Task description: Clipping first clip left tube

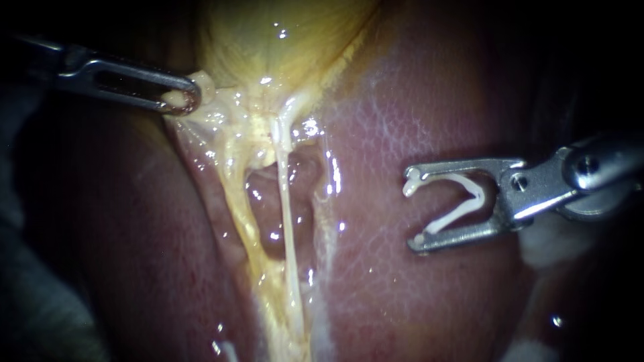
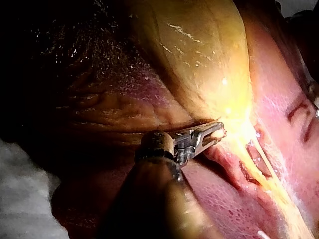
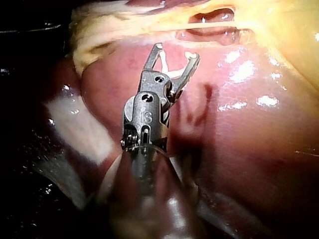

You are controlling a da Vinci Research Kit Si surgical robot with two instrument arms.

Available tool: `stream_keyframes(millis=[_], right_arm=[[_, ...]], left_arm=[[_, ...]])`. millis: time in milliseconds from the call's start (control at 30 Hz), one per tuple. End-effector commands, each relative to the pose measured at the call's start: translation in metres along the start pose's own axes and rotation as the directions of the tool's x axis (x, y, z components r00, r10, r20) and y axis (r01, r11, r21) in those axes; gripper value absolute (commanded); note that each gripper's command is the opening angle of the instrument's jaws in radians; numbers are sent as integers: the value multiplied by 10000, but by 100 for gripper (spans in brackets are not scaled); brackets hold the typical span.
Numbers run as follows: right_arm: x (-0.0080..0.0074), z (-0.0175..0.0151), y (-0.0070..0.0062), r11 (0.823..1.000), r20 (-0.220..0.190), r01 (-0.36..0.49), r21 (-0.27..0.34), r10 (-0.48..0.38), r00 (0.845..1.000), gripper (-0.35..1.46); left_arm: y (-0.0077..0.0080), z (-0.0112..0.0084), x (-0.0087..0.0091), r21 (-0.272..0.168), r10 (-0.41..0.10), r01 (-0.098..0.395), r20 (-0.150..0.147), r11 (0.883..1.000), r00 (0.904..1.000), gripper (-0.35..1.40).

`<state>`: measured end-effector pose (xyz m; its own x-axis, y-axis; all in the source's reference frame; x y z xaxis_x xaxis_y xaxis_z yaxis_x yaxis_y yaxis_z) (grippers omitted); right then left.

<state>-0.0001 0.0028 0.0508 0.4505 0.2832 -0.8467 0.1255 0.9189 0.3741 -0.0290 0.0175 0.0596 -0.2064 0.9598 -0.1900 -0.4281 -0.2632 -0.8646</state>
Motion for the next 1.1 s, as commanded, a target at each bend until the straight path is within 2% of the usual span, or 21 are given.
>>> stream_keyframes(millis=[33,167,467,700,833,1100], right_arm=[[1,1,0,10000,-7,0,23,0,10000,50],[2,17,-1,9994,-45,-273,199,274,9996,49],[-12,93,-10,9927,-47,-966,719,972,9953,49],[-18,151,-2,9767,-349,-1789,1184,1842,9823,49],[-28,175,4,9673,-479,-2176,1304,2254,9731,49],[-64,204,13,9574,-535,-2580,1294,2666,9623,49]], left_arm=[[0,0,0,3,-4,4,-3,10000,10000,-35],[0,0,0,4,-5,5,-4,10000,10000,-35],[1,0,0,8,-8,8,-8,10000,10000,-35],[3,0,0,7,-16,16,-8,10000,10000,-35],[4,0,0,13,-21,21,-13,10000,10000,-35],[5,1,0,20,33,-33,-21,10000,10000,-35]])
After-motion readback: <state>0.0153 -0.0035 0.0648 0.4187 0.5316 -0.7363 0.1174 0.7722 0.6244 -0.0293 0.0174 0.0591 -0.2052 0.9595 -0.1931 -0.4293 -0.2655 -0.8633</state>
